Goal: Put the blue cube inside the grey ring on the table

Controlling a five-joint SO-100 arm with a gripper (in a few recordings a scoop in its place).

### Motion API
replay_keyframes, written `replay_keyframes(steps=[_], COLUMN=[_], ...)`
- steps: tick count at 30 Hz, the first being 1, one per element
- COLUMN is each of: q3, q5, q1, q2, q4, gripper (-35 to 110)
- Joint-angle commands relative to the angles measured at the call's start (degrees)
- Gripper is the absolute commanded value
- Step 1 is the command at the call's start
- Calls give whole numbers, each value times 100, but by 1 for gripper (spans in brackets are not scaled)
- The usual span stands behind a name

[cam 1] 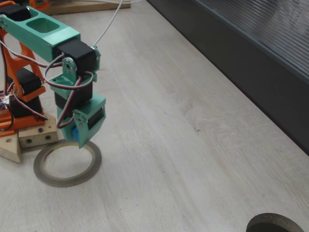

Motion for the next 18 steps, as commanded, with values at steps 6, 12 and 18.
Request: replay_keyframes(steps=[6,12,18], q3=[914,1020,1020], q5=[79,88,88], q1=[554,1257,1274], q2=[905,1134,1081], q4=[44,35,35], gripper=[17,17,17])
